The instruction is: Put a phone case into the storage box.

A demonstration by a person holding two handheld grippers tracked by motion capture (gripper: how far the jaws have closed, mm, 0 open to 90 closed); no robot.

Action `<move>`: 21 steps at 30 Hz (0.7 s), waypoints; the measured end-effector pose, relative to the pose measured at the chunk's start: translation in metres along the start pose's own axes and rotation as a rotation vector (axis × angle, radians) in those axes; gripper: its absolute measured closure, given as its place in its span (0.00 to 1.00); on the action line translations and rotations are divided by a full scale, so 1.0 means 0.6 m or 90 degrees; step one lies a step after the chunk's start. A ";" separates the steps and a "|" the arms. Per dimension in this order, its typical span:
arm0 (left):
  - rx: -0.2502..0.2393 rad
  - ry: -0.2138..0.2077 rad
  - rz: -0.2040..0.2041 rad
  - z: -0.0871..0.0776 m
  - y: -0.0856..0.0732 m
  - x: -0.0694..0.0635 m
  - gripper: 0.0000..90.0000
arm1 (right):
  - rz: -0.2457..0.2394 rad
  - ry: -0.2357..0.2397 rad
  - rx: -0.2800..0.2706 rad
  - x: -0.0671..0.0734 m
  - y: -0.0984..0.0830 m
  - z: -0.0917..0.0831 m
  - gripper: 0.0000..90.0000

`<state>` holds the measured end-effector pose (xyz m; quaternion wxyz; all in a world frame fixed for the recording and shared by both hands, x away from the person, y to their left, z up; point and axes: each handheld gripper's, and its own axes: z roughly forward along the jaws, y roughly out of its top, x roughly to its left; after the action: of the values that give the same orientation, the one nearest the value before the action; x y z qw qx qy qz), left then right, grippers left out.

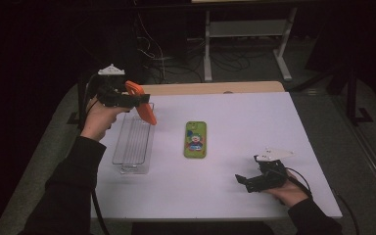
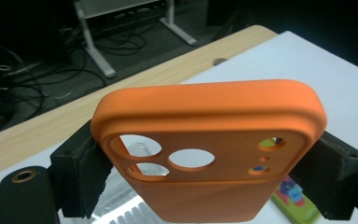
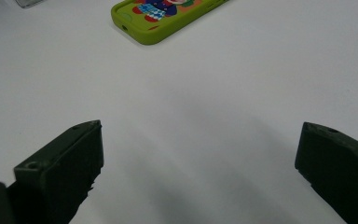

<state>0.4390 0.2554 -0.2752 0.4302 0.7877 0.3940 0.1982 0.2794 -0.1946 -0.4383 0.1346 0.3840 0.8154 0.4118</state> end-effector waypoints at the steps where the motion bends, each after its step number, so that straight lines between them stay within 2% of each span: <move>1: 0.004 0.009 -0.001 0.001 0.002 0.002 0.15 | -0.001 0.000 0.001 0.001 0.000 0.001 0.00; 4: 0.014 0.038 -0.001 0.009 0.008 0.014 0.15 | 0.000 0.003 0.004 0.003 0.000 0.003 0.00; 9: 0.016 0.076 -0.027 0.028 0.011 0.036 0.15 | -0.002 0.009 0.004 0.008 0.002 0.003 0.00; 10: 0.019 0.084 -0.030 0.032 0.009 0.040 0.15 | -0.011 0.009 0.000 0.007 0.002 0.003 0.00; 21: 0.069 0.142 -0.071 0.090 -0.010 0.076 0.15 | -0.003 0.013 -0.005 0.008 0.004 -0.001 0.00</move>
<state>0.4991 0.2651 -0.3109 0.3509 0.7599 0.4925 0.2385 0.2772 -0.1902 -0.4357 0.1285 0.3769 0.8162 0.4186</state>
